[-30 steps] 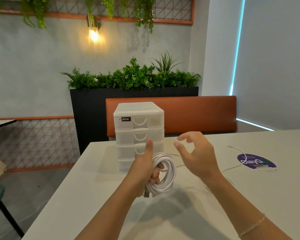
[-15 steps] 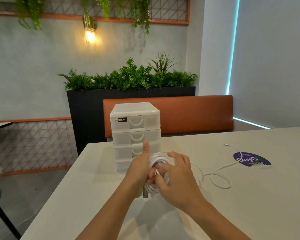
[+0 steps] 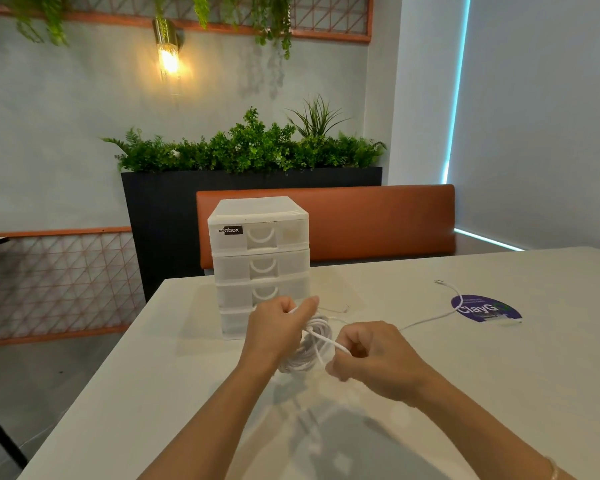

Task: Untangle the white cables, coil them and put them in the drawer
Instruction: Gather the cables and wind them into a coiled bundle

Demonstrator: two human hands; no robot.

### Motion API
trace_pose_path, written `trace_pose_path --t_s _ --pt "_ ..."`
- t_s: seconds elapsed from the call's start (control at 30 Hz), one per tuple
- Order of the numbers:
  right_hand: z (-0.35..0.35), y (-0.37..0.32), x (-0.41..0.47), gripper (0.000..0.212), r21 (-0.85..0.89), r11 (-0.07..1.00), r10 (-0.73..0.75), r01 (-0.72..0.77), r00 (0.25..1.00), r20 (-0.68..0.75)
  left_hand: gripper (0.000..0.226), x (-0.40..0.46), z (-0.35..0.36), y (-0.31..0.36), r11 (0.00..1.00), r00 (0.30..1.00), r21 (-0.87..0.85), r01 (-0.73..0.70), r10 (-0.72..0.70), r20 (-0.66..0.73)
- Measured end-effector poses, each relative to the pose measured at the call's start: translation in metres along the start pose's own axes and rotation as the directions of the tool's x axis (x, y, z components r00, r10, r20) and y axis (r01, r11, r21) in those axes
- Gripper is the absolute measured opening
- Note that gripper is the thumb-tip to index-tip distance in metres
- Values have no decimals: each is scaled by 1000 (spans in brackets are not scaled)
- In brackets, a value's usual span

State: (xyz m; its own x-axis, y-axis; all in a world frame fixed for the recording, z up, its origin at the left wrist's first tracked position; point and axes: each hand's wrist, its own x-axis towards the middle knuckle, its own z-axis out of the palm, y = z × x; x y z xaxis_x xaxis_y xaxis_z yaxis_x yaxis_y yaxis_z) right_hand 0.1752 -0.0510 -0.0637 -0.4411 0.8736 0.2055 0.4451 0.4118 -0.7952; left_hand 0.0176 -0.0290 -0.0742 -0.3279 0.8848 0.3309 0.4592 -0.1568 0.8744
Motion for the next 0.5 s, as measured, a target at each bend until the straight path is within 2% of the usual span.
trace_pose_path --t_s 0.07,0.13,0.2,0.27,0.37,0.43,0.5 --pt "-8 1 -1 23 106 988 97 -115 981 169 44 1 2 -4 999 1000 -35 19 -19 11" --pt "-20 2 -1 28 113 964 181 -239 908 378 42 2 1 -6 997 999 -57 43 -41 20" --pt "-34 5 -1 27 87 956 201 -281 840 505 39 5 -3 -7 988 996 -125 91 -88 31" --pt "-44 6 -2 11 69 980 129 -188 856 500 34 7 -10 -7 963 986 -211 169 -165 34" --pt "-53 16 2 11 234 972 -74 -15 928 365 31 9 -14 -5 913 959 -295 283 -270 82" --pt "-58 20 5 13 349 937 -145 0 911 386 32 8 -12 -3 858 929 -357 370 -346 133" --pt "-61 16 4 21 352 934 -122 -58 876 467 35 8 -10 -2 809 906 -408 423 -387 170"
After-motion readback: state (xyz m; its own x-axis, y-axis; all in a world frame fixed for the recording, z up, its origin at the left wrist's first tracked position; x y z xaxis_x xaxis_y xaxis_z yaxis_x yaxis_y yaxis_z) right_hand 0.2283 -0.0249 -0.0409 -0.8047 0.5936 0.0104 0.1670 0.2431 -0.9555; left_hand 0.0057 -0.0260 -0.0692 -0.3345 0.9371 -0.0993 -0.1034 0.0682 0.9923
